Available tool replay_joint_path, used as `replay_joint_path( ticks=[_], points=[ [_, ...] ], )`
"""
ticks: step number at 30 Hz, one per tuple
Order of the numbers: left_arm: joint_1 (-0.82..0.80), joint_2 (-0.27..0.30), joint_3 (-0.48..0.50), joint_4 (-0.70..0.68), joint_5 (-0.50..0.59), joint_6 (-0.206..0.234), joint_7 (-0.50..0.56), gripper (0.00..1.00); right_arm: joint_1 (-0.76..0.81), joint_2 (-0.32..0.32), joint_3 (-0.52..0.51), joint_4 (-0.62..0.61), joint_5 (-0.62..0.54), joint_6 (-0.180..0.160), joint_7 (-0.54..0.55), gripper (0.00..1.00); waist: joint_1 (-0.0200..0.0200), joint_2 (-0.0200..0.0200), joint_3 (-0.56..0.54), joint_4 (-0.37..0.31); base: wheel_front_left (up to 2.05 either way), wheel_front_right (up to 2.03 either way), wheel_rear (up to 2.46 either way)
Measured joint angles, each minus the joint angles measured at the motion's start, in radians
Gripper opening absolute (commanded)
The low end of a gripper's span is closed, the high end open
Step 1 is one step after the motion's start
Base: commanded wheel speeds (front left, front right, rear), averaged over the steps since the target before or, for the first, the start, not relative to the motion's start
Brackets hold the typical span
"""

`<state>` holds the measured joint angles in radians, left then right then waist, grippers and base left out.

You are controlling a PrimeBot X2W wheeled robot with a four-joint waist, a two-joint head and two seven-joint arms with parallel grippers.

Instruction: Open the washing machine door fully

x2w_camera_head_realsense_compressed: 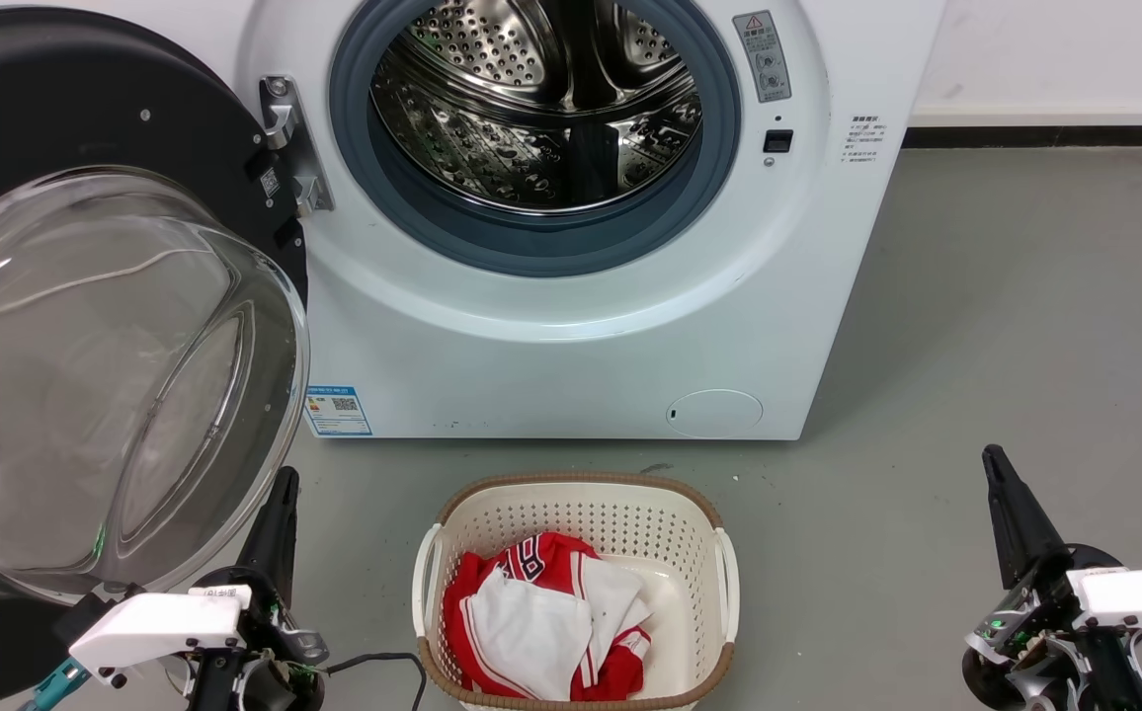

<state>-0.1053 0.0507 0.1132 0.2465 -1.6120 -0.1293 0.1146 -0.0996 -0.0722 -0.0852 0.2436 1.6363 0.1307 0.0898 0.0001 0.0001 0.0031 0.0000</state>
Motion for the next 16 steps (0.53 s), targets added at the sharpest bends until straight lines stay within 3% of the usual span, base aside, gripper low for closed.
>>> replay_joint_path(
  ticks=[16],
  points=[
    [0.0,0.0,0.0,0.0,0.0,0.0,0.0,0.0,0.0,0.004,-0.004,0.0,-0.001,0.0,0.005,0.0,-0.0001,0.0,0.0,0.0,0.0,0.0,0.0]
  ],
)
